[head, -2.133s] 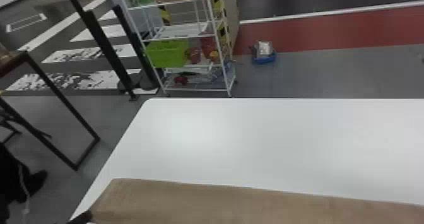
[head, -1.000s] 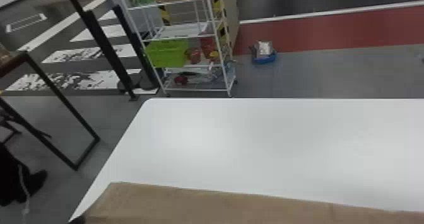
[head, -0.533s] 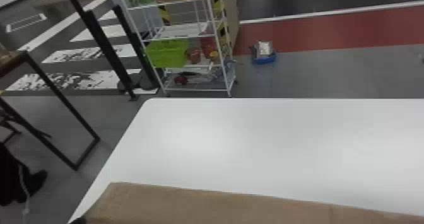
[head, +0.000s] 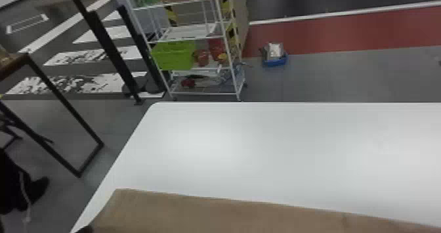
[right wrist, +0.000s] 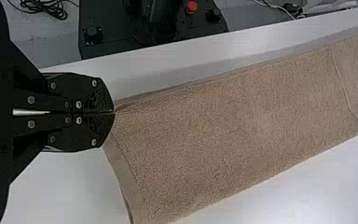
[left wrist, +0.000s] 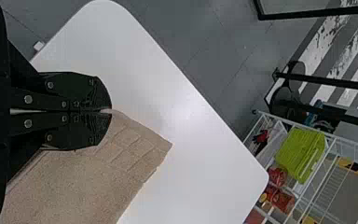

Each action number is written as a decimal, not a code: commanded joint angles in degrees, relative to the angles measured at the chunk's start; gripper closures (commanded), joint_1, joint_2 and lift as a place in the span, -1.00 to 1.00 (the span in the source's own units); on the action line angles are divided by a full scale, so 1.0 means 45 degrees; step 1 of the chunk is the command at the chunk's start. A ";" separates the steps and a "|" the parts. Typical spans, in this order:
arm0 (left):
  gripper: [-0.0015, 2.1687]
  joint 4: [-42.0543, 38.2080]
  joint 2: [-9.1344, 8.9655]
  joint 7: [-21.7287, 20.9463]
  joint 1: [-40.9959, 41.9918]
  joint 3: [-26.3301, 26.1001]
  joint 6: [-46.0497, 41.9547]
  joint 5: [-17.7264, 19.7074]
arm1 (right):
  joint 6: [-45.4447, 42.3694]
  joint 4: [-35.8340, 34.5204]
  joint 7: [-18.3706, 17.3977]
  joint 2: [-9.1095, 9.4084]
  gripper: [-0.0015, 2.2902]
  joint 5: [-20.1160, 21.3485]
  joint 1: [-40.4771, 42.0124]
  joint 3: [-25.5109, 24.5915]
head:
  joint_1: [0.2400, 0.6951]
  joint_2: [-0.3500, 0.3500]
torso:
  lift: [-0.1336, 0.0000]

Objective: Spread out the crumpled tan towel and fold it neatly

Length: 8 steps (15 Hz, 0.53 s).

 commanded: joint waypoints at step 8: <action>0.31 0.0118 -0.0052 0.0004 0.0000 -0.0637 -0.0235 -0.0527 | -0.0437 0.0638 0.0061 0.0000 0.04 0.0680 -0.0049 0.0851 | 1.00 1.00 | -0.83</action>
